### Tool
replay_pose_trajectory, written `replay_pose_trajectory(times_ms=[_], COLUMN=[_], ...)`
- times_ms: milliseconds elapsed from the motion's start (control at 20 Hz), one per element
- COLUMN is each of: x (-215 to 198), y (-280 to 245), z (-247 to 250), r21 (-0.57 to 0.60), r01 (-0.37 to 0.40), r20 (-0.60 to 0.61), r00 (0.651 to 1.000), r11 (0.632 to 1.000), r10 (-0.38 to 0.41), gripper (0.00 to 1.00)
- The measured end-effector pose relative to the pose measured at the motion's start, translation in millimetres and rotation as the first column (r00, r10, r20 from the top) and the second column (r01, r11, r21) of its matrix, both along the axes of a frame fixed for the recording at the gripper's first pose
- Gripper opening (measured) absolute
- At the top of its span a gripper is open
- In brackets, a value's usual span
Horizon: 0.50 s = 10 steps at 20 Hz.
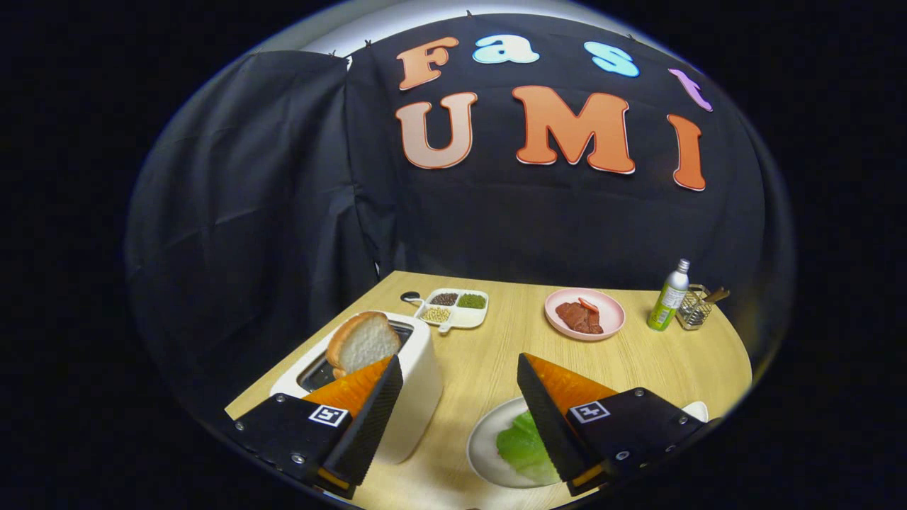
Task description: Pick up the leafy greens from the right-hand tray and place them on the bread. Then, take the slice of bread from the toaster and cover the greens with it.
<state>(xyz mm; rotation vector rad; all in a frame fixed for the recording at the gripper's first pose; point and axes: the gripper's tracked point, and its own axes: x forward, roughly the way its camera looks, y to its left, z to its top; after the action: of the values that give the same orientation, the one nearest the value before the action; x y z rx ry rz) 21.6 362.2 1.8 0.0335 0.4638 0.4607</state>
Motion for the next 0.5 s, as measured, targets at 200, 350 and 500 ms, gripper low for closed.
replay_pose_trajectory(times_ms=[200,350,500], x=[-5,-3,3], y=[32,47,59], z=[3,8,15], r21=[0.031,0.034,0.026], r01=[-0.024,-0.011,0.0], r20=[-0.031,-0.038,-0.009], r00=[0.999,0.999,1.0], r11=[0.999,0.999,1.0], r10=[0.025,0.013,0.0], gripper=[0.98,0.98,0.98])
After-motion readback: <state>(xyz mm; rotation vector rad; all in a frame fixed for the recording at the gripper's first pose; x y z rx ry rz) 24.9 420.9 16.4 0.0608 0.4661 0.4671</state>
